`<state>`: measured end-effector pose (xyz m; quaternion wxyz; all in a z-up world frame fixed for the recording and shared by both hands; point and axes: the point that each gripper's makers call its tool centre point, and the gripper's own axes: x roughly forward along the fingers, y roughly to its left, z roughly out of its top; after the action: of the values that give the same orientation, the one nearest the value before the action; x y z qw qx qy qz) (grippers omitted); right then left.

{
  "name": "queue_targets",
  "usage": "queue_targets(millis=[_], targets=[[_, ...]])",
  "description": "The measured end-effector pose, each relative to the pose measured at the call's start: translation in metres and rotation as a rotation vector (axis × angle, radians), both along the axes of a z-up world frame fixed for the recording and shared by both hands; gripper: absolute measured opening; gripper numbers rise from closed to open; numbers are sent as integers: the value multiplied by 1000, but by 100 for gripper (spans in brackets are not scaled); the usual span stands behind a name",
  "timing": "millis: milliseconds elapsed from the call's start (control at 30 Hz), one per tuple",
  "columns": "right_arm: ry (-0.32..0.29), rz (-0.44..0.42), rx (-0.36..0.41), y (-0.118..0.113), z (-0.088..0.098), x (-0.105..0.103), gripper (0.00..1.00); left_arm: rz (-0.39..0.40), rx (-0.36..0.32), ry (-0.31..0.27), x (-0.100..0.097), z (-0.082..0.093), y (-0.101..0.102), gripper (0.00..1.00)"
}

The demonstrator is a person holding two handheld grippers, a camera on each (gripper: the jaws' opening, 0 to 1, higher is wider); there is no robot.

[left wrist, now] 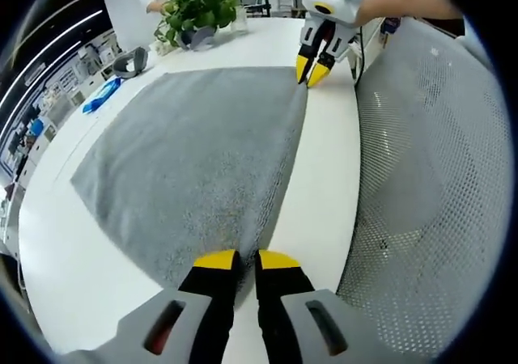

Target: Fold the towel on the table until its edges align and the towel forms a compact rectangular stack.

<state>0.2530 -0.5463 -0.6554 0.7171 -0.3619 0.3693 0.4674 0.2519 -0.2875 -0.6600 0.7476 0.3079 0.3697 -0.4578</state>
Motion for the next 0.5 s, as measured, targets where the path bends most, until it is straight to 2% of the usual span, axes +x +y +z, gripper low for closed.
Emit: queue_targets(millis=[100, 300, 433, 500], targets=[[-5, 4, -5, -3, 0, 0, 3, 4, 0, -8, 0, -1, 5, 7], [-39, 2, -23, -4, 1, 0, 1, 47, -52, -27, -4, 0, 10, 6], [-53, -76, 18, -6, 0, 2, 0, 58, -58, -51, -5, 0, 13, 4], [-56, -90, 19, -6, -1, 1, 0, 58, -55, -66, -3, 0, 12, 3]])
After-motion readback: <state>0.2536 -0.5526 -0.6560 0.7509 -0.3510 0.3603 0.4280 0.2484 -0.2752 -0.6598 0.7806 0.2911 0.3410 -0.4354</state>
